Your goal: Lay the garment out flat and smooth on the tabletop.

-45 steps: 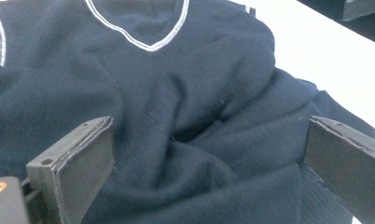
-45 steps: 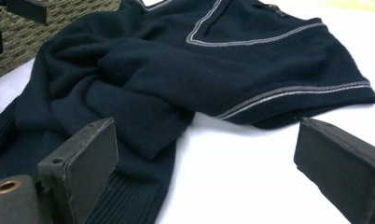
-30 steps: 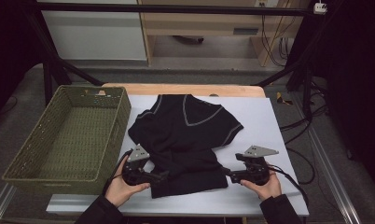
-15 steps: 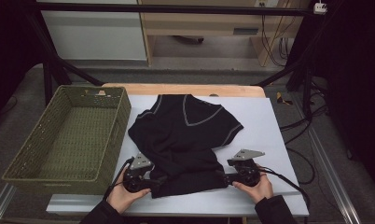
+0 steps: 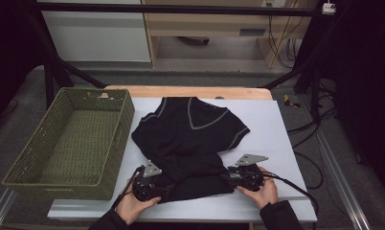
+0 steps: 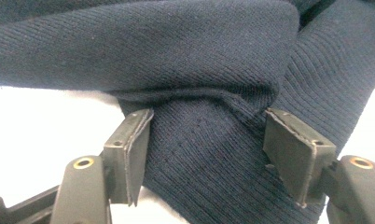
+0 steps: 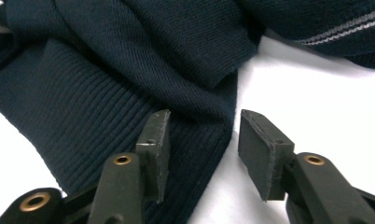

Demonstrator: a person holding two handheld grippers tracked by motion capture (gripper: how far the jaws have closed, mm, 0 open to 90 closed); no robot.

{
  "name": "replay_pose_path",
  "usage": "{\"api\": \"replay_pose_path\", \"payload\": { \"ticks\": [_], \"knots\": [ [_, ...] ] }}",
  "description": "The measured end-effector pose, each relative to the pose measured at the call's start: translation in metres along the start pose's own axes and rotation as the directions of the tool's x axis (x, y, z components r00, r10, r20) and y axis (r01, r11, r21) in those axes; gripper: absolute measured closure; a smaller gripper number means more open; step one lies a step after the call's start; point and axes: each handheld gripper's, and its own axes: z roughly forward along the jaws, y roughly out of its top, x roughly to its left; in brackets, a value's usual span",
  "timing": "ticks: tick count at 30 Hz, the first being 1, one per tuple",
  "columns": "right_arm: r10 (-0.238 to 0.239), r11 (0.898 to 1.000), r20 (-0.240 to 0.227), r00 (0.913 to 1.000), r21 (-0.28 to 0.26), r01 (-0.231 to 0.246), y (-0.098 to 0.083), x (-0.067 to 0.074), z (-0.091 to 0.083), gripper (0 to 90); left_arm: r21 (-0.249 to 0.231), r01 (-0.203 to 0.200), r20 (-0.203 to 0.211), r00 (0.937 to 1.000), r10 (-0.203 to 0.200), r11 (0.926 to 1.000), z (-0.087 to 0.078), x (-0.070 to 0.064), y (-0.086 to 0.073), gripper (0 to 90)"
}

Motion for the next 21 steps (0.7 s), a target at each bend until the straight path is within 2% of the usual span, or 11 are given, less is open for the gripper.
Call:
{"api": "replay_pose_path", "payload": {
  "ticks": [4,6,13,17,19,21],
  "knots": [
    [-0.011,1.0,-0.004,0.9999,-0.022,0.01,-0.0008,0.001,0.004,54.6,0.007,-0.001,-0.022,0.9998,0.001,1.0,0.0008,-0.0036,0.0004,35.2],
    [-0.017,0.999,0.013,0.9998,-0.036,0.017,-0.001,0.0012,0.0055,55.2,0.016,0.007,-0.027,0.9996,-0.006,0.9999,0.0005,-0.004,0.0015,37.6],
    [0.046,0.999,-0.015,0.9988,-0.003,-0.046,0.0011,0.0,0.0059,63.4,0.053,0.003,-0.032,0.9995,-0.002,0.9986,-0.0004,-0.0049,0.0068,46.9],
    [0.05,0.999,-0.016,0.9986,0.011,-0.05,0.0023,0.0019,0.0054,70.2,0.062,0.008,-0.034,0.9994,-0.006,0.9981,-0.0031,-0.004,0.0086,59.8],
    [0.025,0.999,-0.002,0.9997,0.026,-0.025,0.0053,0.0059,0.0048,77.7,0.061,0.007,-0.034,0.9994,-0.005,0.9981,-0.0041,-0.003,0.0089,65.8],
    [0.019,0.999,0.005,0.9998,0.036,-0.02,0.0082,0.0089,0.0045,82.3,0.06,0.009,-0.028,0.9996,-0.007,0.9981,-0.0054,-0.0015,0.0088,70.7]
  ]
}}
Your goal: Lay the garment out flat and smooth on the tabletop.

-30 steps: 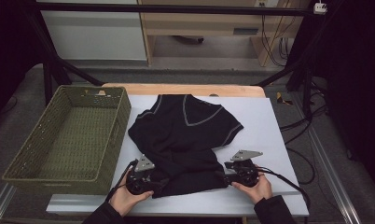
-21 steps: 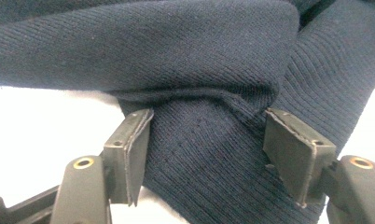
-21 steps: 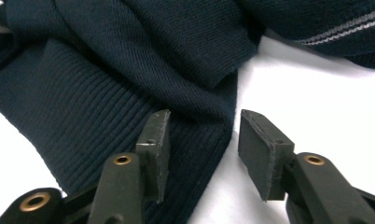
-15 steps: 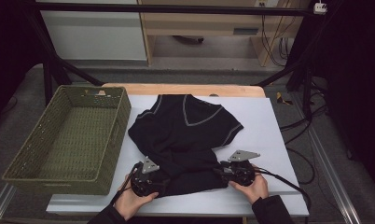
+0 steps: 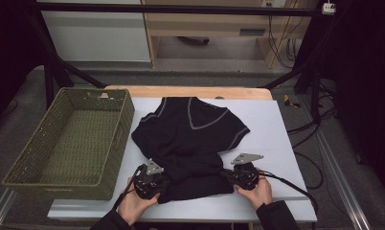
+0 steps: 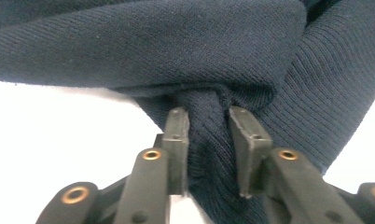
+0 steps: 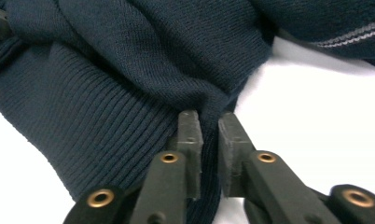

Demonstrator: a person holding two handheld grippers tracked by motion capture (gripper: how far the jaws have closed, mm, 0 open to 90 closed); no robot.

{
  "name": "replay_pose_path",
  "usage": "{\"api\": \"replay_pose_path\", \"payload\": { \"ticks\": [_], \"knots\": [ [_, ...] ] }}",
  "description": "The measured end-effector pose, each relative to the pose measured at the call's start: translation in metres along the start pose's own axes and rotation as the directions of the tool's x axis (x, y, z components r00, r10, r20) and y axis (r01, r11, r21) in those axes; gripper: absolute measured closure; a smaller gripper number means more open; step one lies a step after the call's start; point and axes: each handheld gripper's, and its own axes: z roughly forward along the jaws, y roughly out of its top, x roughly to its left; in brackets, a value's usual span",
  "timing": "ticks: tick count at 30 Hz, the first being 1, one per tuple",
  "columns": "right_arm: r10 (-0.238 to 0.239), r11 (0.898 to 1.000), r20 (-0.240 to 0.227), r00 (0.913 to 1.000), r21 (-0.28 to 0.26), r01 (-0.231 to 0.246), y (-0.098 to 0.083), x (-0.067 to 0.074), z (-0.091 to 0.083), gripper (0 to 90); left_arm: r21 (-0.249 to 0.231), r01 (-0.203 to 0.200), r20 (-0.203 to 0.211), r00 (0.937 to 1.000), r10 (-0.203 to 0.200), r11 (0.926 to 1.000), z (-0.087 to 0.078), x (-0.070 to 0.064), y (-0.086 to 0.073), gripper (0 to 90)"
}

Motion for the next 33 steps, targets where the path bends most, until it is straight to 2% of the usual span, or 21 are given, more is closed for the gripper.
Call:
{"api": "replay_pose_path", "payload": {
  "ticks": [2,4,7,9,13,15,17,19,20,22,25,29,31,33],
  "knots": [
    [0.02,1.0,-0.013,0.9997,0.017,-0.02,0.002,-0.002,-0.003,83.6,-0.002,0.008,0.011,0.9999,-0.008,1.0,-0.002,0.002,0.001,74.0],
    [0.042,0.999,-0.027,0.9988,0.006,-0.042,0.004,-0.003,-0.01,83.9,-0.01,0.026,0.03,0.9992,-0.026,0.9996,-0.006,0.006,0.001,75.6],
    [0.05,0.998,-0.047,0.9976,-0.029,-0.052,0.008,-0.005,-0.028,84.0,-0.052,0.049,0.058,0.9972,-0.046,0.9974,-0.018,0.012,0.002,76.3],
    [0.038,0.998,-0.038,0.9986,-0.04,-0.039,0.01,-0.008,-0.038,84.0,-0.081,0.067,0.094,0.9939,-0.059,0.9945,-0.027,0.013,0.003,76.4],
    [0.07,0.994,-0.027,0.9972,-0.081,-0.072,0.015,-0.014,-0.065,84.1,-0.095,0.068,0.137,0.9891,-0.054,0.9932,-0.037,0.01,0.002,76.6],
    [0.063,0.993,-0.011,0.9979,-0.096,-0.064,0.019,-0.013,-0.079,84.0,-0.098,0.052,0.163,0.9859,-0.036,0.9938,-0.038,0.008,0.0,76.6],
    [0.064,0.993,-0.028,0.9975,-0.093,-0.067,0.021,-0.012,-0.085,83.8,-0.082,0.037,0.158,0.9871,-0.023,0.996,-0.036,0.007,-0.005,76.5],
    [0.062,0.996,-0.041,0.9973,-0.069,-0.065,0.018,-0.008,-0.076,83.6,-0.053,0.013,0.126,0.9921,-0.006,0.9985,-0.032,0.007,-0.01,76.2],
    [0.045,0.999,-0.036,0.9984,-0.03,-0.046,0.015,-0.005,-0.068,83.4,-0.039,0.004,0.114,0.9934,0.0,0.9992,-0.03,0.007,-0.013,75.9],
    [0.02,1.0,-0.037,0.9991,0.019,-0.019,0.009,0.002,-0.05,82.8,-0.02,-0.029,0.109,0.9936,0.031,0.9994,-0.026,0.008,-0.021,74.1],
    [0.019,0.997,-0.05,0.9986,0.07,-0.016,0.0,0.011,-0.03,80.2,-0.017,-0.042,0.108,0.9932,0.043,0.999,-0.023,0.01,-0.028,72.2],
    [0.024,0.998,-0.062,0.9978,0.052,-0.021,-0.003,0.012,-0.025,67.9,-0.028,-0.05,0.097,0.9939,0.053,0.9983,-0.024,0.009,-0.027,68.7],
    [0.024,1.0,-0.063,0.9977,0.009,-0.023,-0.001,0.008,-0.029,60.2,-0.043,-0.034,0.096,0.9947,0.038,0.9985,-0.023,0.009,-0.024,60.1],
    [0.024,0.999,-0.048,0.9986,-0.026,-0.025,0.002,0.002,-0.037,53.8,-0.08,-0.008,0.097,0.9952,0.016,0.9968,-0.024,0.011,-0.022,51.2]
  ]
}}
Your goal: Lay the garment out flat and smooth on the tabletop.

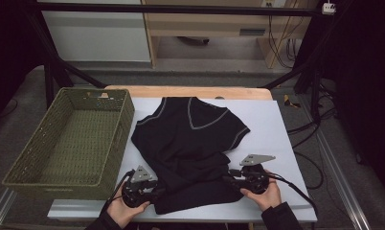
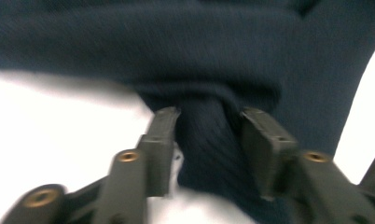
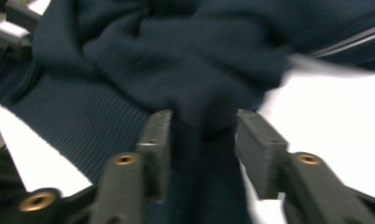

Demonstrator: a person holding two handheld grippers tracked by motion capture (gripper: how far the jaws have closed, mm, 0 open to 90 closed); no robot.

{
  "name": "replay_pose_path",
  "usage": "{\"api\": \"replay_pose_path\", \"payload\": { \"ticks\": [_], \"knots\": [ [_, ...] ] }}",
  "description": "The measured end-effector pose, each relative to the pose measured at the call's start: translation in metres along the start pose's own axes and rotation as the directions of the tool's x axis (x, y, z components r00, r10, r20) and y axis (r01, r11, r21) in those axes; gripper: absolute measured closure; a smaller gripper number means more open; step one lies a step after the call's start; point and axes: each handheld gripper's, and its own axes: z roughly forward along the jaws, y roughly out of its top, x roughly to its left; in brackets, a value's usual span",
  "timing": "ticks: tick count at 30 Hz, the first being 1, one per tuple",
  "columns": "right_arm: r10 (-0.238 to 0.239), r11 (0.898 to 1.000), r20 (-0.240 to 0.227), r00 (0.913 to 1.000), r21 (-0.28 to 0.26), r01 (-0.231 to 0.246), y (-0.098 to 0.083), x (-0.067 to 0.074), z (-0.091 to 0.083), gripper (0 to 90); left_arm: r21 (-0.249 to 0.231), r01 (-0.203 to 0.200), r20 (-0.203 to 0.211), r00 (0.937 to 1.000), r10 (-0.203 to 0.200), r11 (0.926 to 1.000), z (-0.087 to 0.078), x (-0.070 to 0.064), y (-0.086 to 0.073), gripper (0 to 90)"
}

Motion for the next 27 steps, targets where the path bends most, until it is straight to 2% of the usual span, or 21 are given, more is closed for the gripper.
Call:
{"api": "replay_pose_path", "payload": {
  "ticks": [2,6,10,13,18,19,20,21,23,24,27],
  "knots": [
    [0.018,1.0,0.018,0.9997,-0.023,-0.017,0.002,-0.007,-0.007,49.6,-0.029,0.024,-0.001,0.9997,-0.024,0.9993,0.0,0.001,0.003,44.4],
    [0.048,0.998,0.071,0.9963,-0.041,-0.045,-0.001,-0.023,-0.01,49.8,-0.029,0.011,-0.011,0.9999,-0.011,0.9995,0.006,-0.004,0.006,38.8],
    [0.045,0.999,0.112,0.9927,0.007,-0.046,-0.007,-0.034,0.001,50.7,-0.01,0.004,-0.023,0.9997,-0.004,0.9999,0.014,-0.009,0.01,38.2],
    [0.043,0.998,0.096,0.9944,0.043,-0.048,-0.009,-0.032,0.012,52.5,0.013,-0.004,-0.031,0.9995,0.004,0.9999,0.018,-0.01,0.009,45.4],
    [0.012,0.996,0.085,0.9963,0.082,-0.019,-0.01,-0.026,0.024,58.6,0.04,-0.001,-0.006,1.0,0.001,0.9992,0.019,-0.007,0.008,61.1],
    [-0.001,0.997,0.091,0.9959,0.078,-0.006,-0.011,-0.023,0.025,63.6,0.043,0.007,-0.003,1.0,-0.007,0.9991,0.019,-0.006,0.008,63.6],
    [-0.003,0.996,0.076,0.9971,0.086,-0.004,-0.01,-0.022,0.025,69.8,0.047,0.01,0.0,0.9999,-0.011,0.9988,0.018,-0.006,0.008,66.9],
    [0.007,0.996,0.055,0.9984,0.094,-0.012,-0.01,-0.02,0.025,71.8,0.052,0.008,0.003,1.0,-0.008,0.9986,0.017,-0.005,0.009,69.2],
    [-0.005,0.994,0.034,0.9994,0.109,0.002,-0.01,-0.017,0.025,86.7,0.054,0.005,0.006,1.0,-0.005,0.9985,0.014,-0.004,0.009,72.3],
    [0.002,0.993,0.023,0.9997,0.114,-0.005,-0.01,-0.015,0.025,90.0,0.054,0.009,0.01,0.9999,-0.009,0.9985,0.013,-0.004,0.009,72.9],
    [-0.001,0.991,0.023,0.9997,0.132,-0.002,-0.008,-0.013,0.022,90.0,0.046,0.008,0.013,0.9999,-0.008,0.9989,0.008,-0.002,0.008,74.0]
  ]
}}
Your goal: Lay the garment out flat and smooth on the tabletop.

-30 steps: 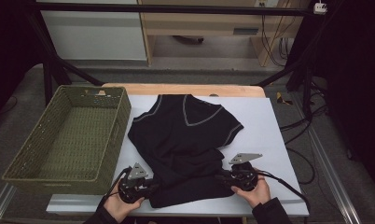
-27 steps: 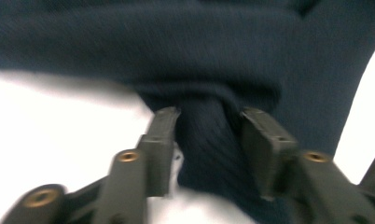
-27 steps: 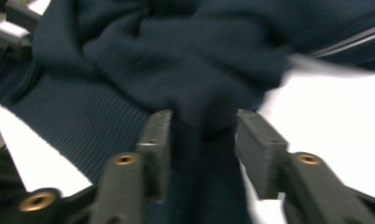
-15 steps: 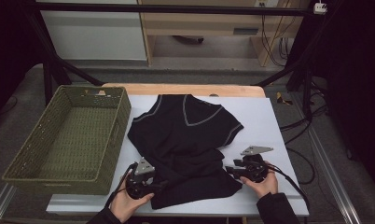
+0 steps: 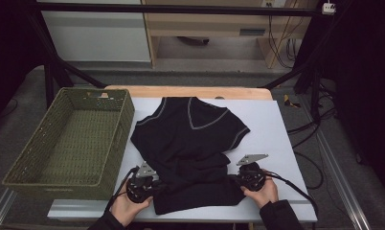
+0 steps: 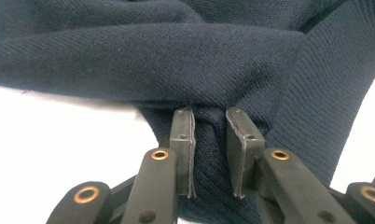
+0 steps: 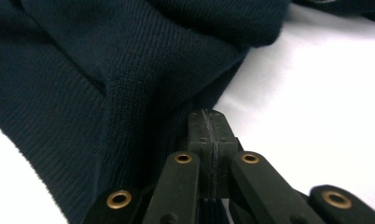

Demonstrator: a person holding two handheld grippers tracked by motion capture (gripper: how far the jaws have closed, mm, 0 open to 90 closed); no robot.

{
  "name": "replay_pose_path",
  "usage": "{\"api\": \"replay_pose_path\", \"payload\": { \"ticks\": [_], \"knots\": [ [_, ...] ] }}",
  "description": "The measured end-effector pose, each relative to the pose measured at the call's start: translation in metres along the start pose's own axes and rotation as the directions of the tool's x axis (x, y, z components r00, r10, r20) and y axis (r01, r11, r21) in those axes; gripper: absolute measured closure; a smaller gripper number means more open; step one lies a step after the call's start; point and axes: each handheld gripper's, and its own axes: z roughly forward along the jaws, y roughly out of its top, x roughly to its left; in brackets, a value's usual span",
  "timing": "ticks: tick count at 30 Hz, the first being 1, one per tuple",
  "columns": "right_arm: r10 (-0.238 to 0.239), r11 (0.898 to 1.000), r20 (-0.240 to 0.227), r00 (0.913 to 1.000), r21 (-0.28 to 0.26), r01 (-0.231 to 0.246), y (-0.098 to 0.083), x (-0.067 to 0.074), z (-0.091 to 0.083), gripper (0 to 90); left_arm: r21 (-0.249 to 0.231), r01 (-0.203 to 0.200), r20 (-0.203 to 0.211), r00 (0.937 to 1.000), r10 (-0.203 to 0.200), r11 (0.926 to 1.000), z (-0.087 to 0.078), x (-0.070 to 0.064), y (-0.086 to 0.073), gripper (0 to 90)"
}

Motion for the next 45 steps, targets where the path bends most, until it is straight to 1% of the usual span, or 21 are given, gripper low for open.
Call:
{"api": "replay_pose_path", "payload": {
  "ticks": [2,5,8,11,12,13,15,18,19,21,23,25,27,28,30,32,36,39,40,43,45],
  "knots": [
    [0.013,1.0,0.004,0.9999,-0.005,-0.013,0.001,-0.001,-0.007,90.0,-0.007,0.003,0.006,1.0,-0.003,1.0,-0.004,0.001,-0.002,74.2],
    [0.014,1.0,0.041,0.999,-0.023,-0.013,0.0,-0.004,-0.018,90.0,-0.023,0.007,0.009,0.9999,-0.007,0.9997,-0.012,0.004,-0.003,74.2],
    [0.031,0.999,0.08,0.9963,-0.035,-0.028,-0.003,-0.011,-0.027,90.0,-0.029,0.013,-0.01,0.9999,-0.014,0.9995,-0.018,0.01,-0.005,74.5],
    [0.047,0.997,0.061,0.997,-0.06,-0.044,-0.008,-0.017,-0.03,90.0,-0.043,0.032,-0.032,0.9989,-0.033,0.9986,-0.022,0.017,-0.008,70.5],
    [0.049,0.996,0.044,0.9978,-0.075,-0.046,-0.009,-0.016,-0.028,86.5,-0.049,0.039,-0.031,0.9987,-0.041,0.998,-0.022,0.018,-0.008,69.4],
    [0.048,0.995,0.028,0.9985,-0.09,-0.045,-0.01,-0.015,-0.025,77.3,-0.05,0.035,-0.025,0.999,-0.036,0.9982,-0.021,0.018,-0.008,68.3],
    [0.01,0.993,0.002,1.0,-0.115,-0.009,-0.009,-0.012,-0.017,66.4,-0.036,0.013,-0.027,0.9995,-0.014,0.9993,-0.018,0.013,-0.007,67.3],
    [-0.015,0.992,-0.013,0.9998,-0.125,0.013,-0.007,-0.004,-0.009,60.6,-0.017,-0.002,-0.049,0.9988,0.002,0.9999,-0.016,0.01,-0.007,67.0],
    [-0.022,0.991,-0.018,0.9996,-0.13,0.019,-0.006,-0.002,-0.006,59.0,-0.015,0.006,-0.049,0.9988,-0.007,0.9999,-0.015,0.011,-0.007,67.1],
    [-0.022,0.992,-0.043,0.9988,-0.123,0.017,-0.005,0.003,0.0,59.1,-0.001,0.018,-0.043,0.9989,-0.018,0.9998,-0.015,0.013,-0.008,68.9],
    [-0.032,0.996,-0.059,0.9977,-0.088,0.027,-0.005,0.007,0.008,61.3,0.02,0.026,-0.048,0.9986,-0.025,0.9995,-0.015,0.014,-0.007,73.6],
    [-0.067,0.995,-0.031,0.9973,-0.072,0.064,-0.005,0.012,0.01,66.1,0.034,0.026,-0.064,0.9977,-0.024,0.9991,-0.016,0.014,-0.006,77.6],
    [-0.045,0.998,-0.024,0.9987,-0.049,0.044,-0.004,0.013,0.009,78.4,0.04,0.032,-0.074,0.9968,-0.029,0.9987,-0.018,0.015,-0.006,80.0],
    [-0.026,0.999,-0.023,0.9994,-0.041,0.025,-0.003,0.013,0.008,81.7,0.035,0.037,-0.077,0.9965,-0.034,0.9987,-0.019,0.015,-0.006,80.5],
    [-0.023,0.999,-0.005,0.9997,-0.026,0.023,-0.001,0.012,0.001,83.8,0.031,0.044,-0.081,0.9958,-0.041,0.9986,-0.023,0.016,-0.006,81.1],
    [-0.008,0.999,0.026,0.9996,-0.033,0.009,0.001,0.008,-0.012,84.2,0.023,0.048,-0.083,0.9955,-0.045,0.9986,-0.026,0.016,-0.007,81.3],
    [0.04,0.994,0.097,0.9945,-0.104,-0.03,-0.007,-0.005,-0.047,84.3,0.0,0.05,-0.091,0.9947,-0.05,0.9988,-0.038,0.019,-0.009,81.3],
    [0.088,0.988,0.096,0.9915,-0.133,-0.075,-0.021,-0.012,-0.066,84.2,-0.006,0.064,-0.093,0.9936,-0.064,0.9979,-0.045,0.021,-0.017,81.3],
    [0.098,0.988,0.104,0.9897,-0.132,-0.084,-0.026,-0.013,-0.067,84.0,-0.002,0.076,-0.084,0.9935,-0.076,0.9971,-0.046,0.021,-0.02,81.2],
    [0.112,0.991,0.083,0.9902,-0.083,-0.105,-0.039,-0.015,-0.057,81.6,0.023,0.058,-0.11,0.9924,-0.055,0.9981,-0.043,0.021,-0.024,80.0],
    [0.106,0.994,0.076,0.9915,-0.03,-0.103,-0.04,-0.014,-0.047,74.4,0.039,0.055,-0.137,0.9894,-0.049,0.9977,-0.04,0.021,-0.026,74.8]
  ]
}}
